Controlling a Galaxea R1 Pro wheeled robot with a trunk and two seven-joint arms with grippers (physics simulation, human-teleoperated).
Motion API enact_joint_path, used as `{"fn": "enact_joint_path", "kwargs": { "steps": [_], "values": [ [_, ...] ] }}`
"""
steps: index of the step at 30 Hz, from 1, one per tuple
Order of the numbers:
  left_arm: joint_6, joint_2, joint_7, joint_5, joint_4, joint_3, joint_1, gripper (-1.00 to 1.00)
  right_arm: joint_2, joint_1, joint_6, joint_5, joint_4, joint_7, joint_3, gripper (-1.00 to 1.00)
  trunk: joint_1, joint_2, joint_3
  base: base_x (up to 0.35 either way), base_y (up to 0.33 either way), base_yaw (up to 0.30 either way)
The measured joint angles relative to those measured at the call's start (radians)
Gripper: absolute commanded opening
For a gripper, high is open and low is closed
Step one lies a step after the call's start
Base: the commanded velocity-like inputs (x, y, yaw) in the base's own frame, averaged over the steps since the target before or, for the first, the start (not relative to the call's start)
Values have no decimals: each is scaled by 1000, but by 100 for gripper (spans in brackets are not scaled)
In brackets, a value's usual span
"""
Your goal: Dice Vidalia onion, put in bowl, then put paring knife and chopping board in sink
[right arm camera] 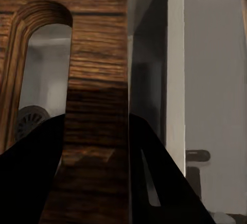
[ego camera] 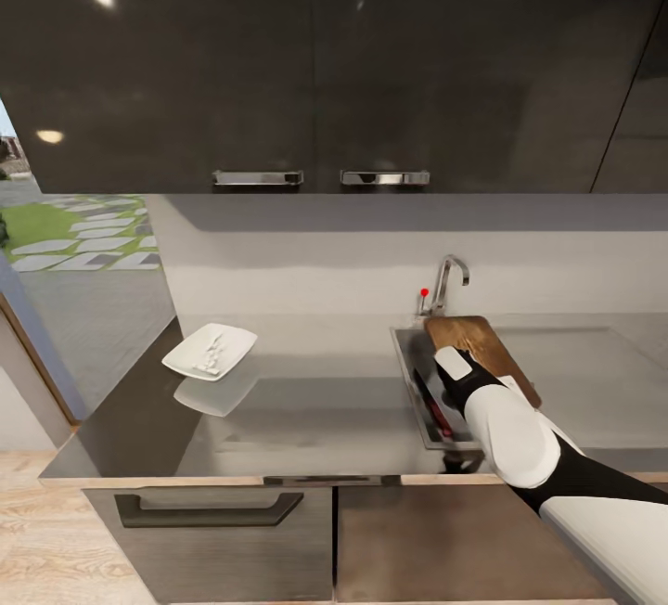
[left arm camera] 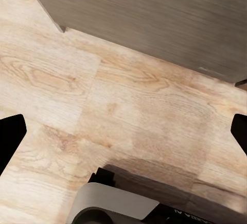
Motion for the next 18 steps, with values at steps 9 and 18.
{"fn": "enact_joint_path", "kwargs": {
  "steps": [9,18],
  "values": [
    [0,-1,0,0,0,0,0,100,9,1,-74,-16,4,0,2,-100,0,0,0,0,0,0],
    [0,-1,0,0,0,0,0,100,5,3,-100,-21,51,3,0,-100,0,0,0,0,0,0]
  ]
}}
